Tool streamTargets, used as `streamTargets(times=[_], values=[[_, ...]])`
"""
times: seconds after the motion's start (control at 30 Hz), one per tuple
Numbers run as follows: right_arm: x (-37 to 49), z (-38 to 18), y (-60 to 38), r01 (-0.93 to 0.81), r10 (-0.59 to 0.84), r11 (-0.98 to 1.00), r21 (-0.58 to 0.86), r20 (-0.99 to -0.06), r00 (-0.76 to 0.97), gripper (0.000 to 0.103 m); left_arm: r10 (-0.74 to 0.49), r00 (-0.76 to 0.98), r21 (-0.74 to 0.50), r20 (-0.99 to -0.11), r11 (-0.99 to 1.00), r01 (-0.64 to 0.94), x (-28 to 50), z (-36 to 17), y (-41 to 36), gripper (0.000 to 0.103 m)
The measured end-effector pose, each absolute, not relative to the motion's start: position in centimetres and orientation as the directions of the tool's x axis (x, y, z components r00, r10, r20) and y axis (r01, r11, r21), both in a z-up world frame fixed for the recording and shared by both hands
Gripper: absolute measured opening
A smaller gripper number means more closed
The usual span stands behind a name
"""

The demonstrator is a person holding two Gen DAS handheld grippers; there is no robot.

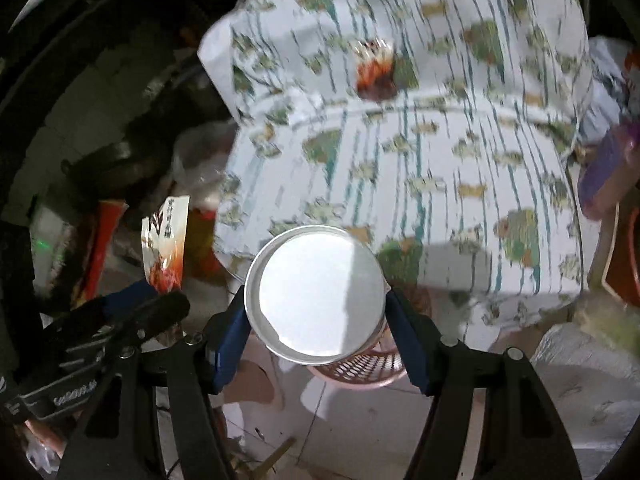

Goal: Collect trash
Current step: 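Carry the cup and snack packet down into the pink basket and release both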

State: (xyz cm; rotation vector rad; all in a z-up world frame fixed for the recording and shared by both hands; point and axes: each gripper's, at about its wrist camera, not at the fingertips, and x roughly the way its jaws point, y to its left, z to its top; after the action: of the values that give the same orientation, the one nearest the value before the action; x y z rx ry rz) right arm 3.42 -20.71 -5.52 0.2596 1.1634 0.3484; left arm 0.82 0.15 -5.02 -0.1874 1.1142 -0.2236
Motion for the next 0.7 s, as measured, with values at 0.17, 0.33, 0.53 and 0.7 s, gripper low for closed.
streamTargets(times=[0.17,0.33,0.53,0.7], values=[[4.2,-8.8,-20.5,-0.099,0.385,0.923,0.373,-0.879,0.282,0.065,-0.268,0.340,-0.258,-0.901,0.963,0.077,1.6,-9.1,-0.5,0.066],[4.7,-11.6,-20.4,-0.075,0.379,0.925,0.372,-0.900,0.215,0.065,-0.277,0.288,-0.284,-0.917,0.959,0.016,2.9,-12.4,-0.2,0.066],[5.2,-13.4,-20.2,-0.043,0.403,0.915,0.401,-0.901,0.159,0.065,-0.307,0.280,-0.312,-0.910,0.950,0.028,3.4,-13.1,-0.5,0.067],[5.9,-13.4,-21.1,0.018,0.435,0.895,0.445,-0.883,0.174,0.067,-0.333,0.307,-0.345,-0.891,0.938,0.017,3.7,-12.7,0.0,0.080]])
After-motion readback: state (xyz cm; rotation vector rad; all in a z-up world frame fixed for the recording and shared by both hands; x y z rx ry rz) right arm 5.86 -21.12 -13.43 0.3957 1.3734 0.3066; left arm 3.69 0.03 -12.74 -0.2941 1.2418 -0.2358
